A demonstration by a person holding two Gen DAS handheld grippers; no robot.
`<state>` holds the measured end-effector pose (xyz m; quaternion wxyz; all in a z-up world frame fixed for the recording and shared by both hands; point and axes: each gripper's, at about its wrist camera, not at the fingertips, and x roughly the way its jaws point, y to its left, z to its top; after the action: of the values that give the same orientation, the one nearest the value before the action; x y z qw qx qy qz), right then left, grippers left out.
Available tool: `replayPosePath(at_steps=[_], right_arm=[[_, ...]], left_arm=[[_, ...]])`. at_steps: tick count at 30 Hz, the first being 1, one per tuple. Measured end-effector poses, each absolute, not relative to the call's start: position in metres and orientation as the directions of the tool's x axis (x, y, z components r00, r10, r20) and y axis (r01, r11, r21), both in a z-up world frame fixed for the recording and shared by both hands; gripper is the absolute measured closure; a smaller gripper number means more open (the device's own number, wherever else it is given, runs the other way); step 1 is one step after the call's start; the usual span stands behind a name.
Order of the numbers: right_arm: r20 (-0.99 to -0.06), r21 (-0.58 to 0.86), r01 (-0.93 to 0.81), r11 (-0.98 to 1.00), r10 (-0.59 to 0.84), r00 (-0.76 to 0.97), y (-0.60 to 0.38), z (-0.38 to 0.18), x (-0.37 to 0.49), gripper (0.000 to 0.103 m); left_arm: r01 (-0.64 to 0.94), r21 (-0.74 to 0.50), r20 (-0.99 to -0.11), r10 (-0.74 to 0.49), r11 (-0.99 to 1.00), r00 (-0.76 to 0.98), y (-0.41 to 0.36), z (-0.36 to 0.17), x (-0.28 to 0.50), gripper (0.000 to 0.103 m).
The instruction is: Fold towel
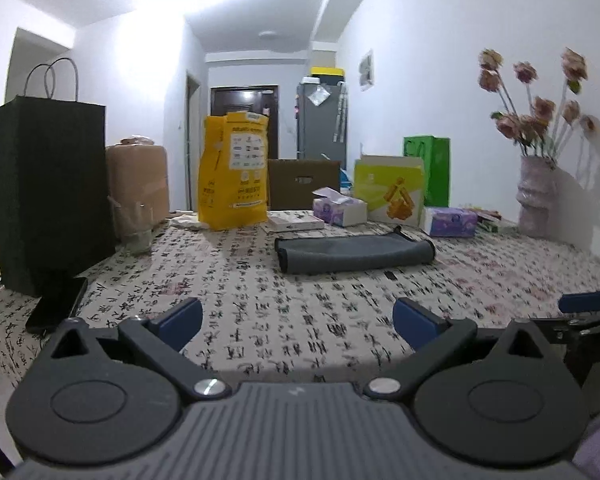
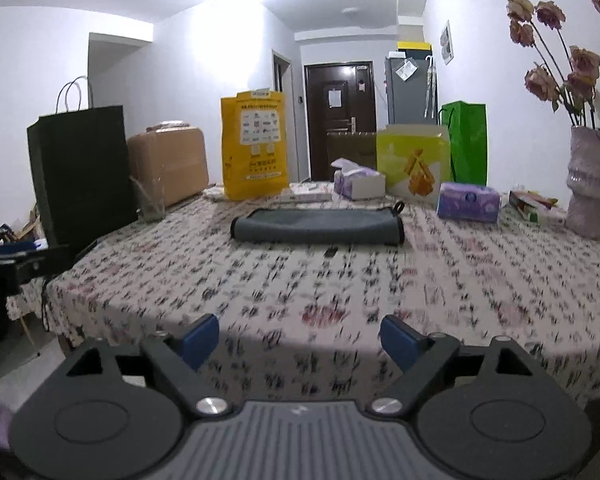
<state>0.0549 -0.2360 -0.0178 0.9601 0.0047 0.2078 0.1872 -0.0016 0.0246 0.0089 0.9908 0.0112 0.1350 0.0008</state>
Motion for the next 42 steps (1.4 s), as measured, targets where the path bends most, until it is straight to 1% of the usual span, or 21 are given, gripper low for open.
replayPosePath(at_steps=[2, 4, 6, 10, 19, 23, 42], right_arm=[[-0.401, 0.088, -0.353, 0.931, 0.358, 0.843, -0.236, -0.021, 0.049, 0.015], [-0.387, 0.095, -0.338, 0.936, 0.347, 0.854, -0.238, -0.021, 0.043, 0.015], [-0.374, 0.100, -0.329, 0.939, 0.341, 0.862, -0.240, -0.019, 0.038, 0.015], [-0.393, 0.071, -0.359, 0.930, 0.357, 0.847, -0.236, -0.021, 0.031, 0.015], [-0.397, 0.080, -0.366, 0.927, 0.366, 0.842, -0.234, -0.023, 0.031, 0.015], [-0.392, 0.081, -0.369, 0.926, 0.370, 0.842, -0.234, -0.022, 0.030, 0.009], [-0.403, 0.097, -0.379, 0.920, 0.385, 0.830, -0.234, -0.025, 0.032, 0.009]], left_arm=[[0.007, 0.010, -0.293, -0.004, 1.000, 0.956, 0.024, 0.004, -0.004, 0.000], [0.003, -0.016, -0.327, -0.008, 1.000, 0.945, 0.024, 0.000, -0.004, 0.000], [0.004, -0.027, -0.340, -0.013, 1.000, 0.940, 0.023, -0.003, -0.006, 0.000], [0.010, -0.015, -0.338, -0.014, 1.000, 0.941, 0.018, -0.005, -0.008, 0.000], [0.011, -0.009, -0.340, -0.014, 1.000, 0.940, 0.013, -0.007, -0.008, 0.000], [0.013, -0.006, -0.336, -0.014, 1.000, 0.942, 0.012, -0.006, -0.007, 0.000], [0.018, -0.005, -0.343, -0.018, 1.000, 0.939, 0.011, -0.007, -0.006, 0.000]])
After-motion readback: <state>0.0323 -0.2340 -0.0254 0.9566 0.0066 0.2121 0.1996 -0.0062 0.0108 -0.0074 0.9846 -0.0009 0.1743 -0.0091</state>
